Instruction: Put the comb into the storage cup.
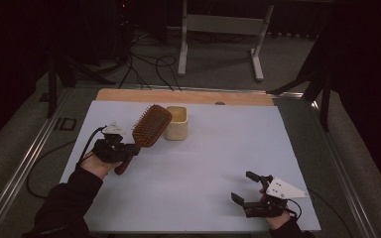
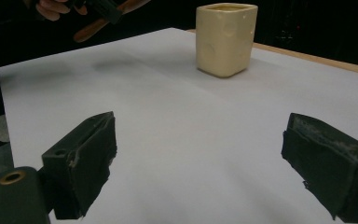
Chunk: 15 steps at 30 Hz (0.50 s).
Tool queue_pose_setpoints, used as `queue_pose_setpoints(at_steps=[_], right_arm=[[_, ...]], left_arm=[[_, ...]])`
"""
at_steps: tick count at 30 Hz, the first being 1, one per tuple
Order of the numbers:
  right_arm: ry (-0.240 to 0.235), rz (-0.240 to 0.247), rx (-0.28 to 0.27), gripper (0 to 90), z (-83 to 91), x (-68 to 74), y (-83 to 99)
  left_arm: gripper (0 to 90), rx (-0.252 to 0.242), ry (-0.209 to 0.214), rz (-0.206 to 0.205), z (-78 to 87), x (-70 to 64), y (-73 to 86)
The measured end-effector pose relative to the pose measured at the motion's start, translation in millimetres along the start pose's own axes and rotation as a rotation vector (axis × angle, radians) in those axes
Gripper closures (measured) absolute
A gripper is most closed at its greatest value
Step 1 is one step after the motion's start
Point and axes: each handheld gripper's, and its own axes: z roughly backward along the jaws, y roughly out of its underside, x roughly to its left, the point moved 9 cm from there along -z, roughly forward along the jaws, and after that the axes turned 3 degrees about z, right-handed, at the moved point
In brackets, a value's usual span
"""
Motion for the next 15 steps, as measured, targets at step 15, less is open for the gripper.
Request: queue_pose_setpoints(at_steps=[15], right_arm=[[0.002,0.003,0.003,9.7,-0.8,-0.3,0.2]], left_arm=[[74.2,-0.066,0.072,-0.074,-10.9,-46.7,-6.3]])
